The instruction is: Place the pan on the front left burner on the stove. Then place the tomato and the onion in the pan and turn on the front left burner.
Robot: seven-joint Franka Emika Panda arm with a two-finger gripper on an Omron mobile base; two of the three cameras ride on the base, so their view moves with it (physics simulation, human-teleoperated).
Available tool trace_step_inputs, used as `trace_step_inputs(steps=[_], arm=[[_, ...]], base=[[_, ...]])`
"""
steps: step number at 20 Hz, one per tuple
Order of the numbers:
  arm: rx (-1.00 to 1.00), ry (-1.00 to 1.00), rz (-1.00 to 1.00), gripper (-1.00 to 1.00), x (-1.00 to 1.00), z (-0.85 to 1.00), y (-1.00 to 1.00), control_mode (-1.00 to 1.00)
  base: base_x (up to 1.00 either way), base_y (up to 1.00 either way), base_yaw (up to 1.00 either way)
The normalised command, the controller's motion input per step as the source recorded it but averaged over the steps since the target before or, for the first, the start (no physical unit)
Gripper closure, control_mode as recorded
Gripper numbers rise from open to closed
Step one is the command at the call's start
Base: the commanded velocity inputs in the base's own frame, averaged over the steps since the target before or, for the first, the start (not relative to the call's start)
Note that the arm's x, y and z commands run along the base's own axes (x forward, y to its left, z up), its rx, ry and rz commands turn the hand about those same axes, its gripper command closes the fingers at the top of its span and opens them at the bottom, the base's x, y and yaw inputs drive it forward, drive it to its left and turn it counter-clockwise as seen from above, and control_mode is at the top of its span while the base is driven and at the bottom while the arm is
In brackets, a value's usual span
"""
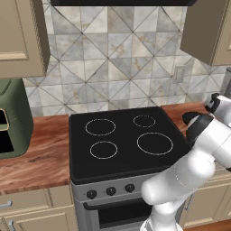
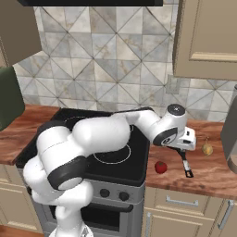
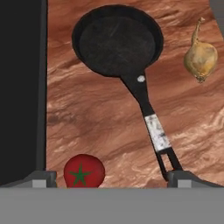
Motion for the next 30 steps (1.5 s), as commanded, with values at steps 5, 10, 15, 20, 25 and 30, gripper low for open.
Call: trace_step_inputs(steps=[5, 10, 15, 20, 25, 30], arm=[[0.00, 0.01, 0.00, -1.00, 0.11, -0.18, -0.24, -1.00], [0.00, 0.02, 0.00, -1.00, 0.10, -0.26, -0.17, -1.00], [-0.02, 0.03, 0.00, -1.00, 0.17, -0.30, -0.17, -1.00], [-0.01, 0.01, 0.00, -1.00, 0.18, -0.23, -0.16, -1.00], [0.00, 0.01, 0.00, -1.00, 0.17, -0.18, -0.11, -1.00], [0.00, 0.02, 0.00, -1.00, 0.18, -0.20, -0.12, -1.00]], base=[[0.00, 0.00, 0.00], [0.00, 0.00, 0.00], [0.00, 0.00, 0.00], [0.00, 0.00, 0.00], [0.00, 0.00, 0.00], [0.00, 0.00, 0.00]])
